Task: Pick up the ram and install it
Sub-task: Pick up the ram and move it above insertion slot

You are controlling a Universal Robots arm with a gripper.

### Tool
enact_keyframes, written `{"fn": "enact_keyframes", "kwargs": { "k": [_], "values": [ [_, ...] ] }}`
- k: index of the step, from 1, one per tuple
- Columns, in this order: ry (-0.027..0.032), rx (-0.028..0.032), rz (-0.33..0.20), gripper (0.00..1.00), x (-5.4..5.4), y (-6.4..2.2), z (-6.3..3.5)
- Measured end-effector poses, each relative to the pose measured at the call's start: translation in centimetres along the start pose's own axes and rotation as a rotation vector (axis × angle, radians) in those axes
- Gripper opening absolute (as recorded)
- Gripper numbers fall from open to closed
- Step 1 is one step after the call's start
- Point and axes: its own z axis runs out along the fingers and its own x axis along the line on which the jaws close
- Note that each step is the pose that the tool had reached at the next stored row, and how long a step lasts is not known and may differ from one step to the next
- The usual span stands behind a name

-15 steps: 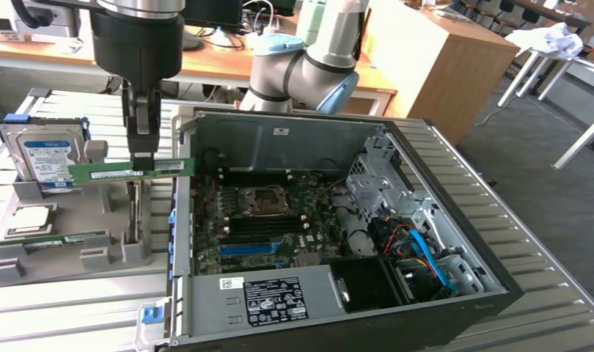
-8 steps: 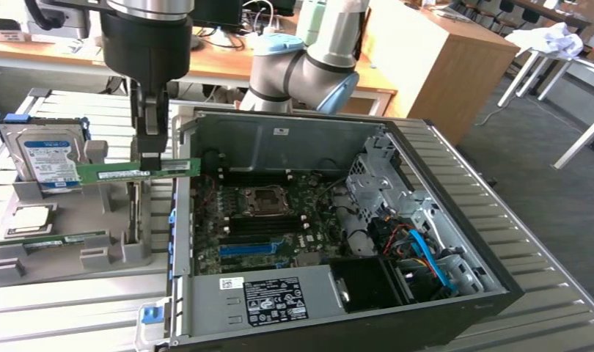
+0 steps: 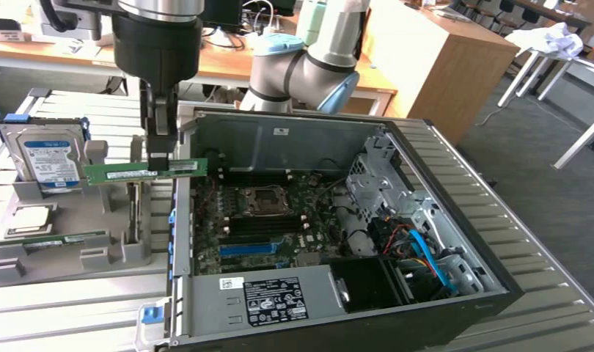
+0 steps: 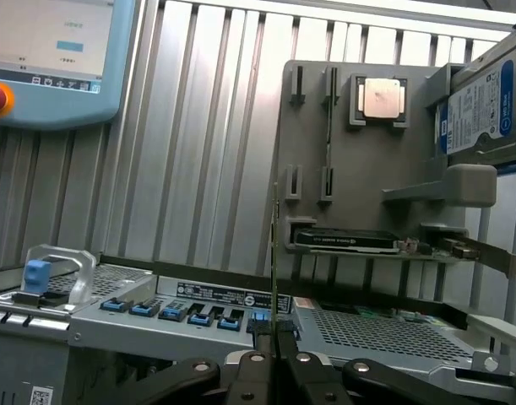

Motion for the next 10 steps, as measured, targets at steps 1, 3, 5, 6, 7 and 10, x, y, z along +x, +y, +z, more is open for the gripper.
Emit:
{"fn": "enact_keyframes", "kwargs": {
  "k": [1, 3, 5, 6, 7, 10],
  "values": [
    [0.0000, 0.0000, 0.000, 0.13, 0.01, -0.06, 0.00],
    [-0.0001, 0.0001, 0.000, 0.13, 0.02, -0.18, 0.00],
    [-0.0001, 0.0001, 0.000, 0.13, 0.03, -0.29, -0.01],
    [0.0000, 0.0001, 0.000, 0.13, 0.04, -0.35, -0.01],
    [0.0000, 0.0001, 0.000, 0.13, 0.05, -0.40, -0.02],
    [0.0000, 0.0000, 0.000, 0.13, 0.07, -0.54, -0.03]
  ]
}}
